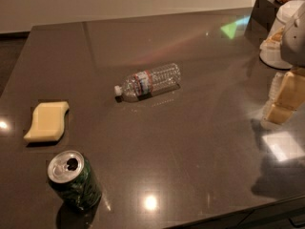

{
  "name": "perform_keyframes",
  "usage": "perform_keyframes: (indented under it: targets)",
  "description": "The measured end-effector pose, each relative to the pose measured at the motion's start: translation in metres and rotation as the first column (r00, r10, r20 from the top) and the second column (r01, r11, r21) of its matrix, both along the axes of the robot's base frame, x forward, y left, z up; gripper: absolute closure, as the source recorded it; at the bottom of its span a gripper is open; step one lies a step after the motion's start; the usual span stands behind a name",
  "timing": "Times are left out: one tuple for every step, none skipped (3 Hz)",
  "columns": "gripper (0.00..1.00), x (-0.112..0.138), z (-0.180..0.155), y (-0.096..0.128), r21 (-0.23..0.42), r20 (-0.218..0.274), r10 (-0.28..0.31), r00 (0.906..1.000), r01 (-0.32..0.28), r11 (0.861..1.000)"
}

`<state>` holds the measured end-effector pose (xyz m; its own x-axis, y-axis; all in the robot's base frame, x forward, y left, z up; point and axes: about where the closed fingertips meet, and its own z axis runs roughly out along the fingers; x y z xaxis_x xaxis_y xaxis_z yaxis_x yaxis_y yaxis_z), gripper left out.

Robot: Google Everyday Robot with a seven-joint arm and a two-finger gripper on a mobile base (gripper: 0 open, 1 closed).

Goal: Move green can near water bottle

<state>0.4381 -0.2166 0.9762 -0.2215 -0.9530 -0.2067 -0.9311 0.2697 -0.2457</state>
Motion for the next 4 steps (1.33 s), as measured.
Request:
perform_keyframes:
  targets:
    - [0.00, 0.001, 0.002, 0.002, 0.006, 0.004, 0.001, 1.0000, -0.001, 1.000]
    - [0.00, 0.005, 0.003, 0.022, 0.064, 0.017, 0.043, 0.9989, -0.044, 0.997]
    - [0.00, 0.007, 0.001, 0.064, 0.169, 0.039, 0.136, 0.9900, -0.141, 0.976]
    - [0.00, 0.006, -0.006, 0.110, 0.293, 0.073, 0.236, 0.9691, -0.246, 0.924]
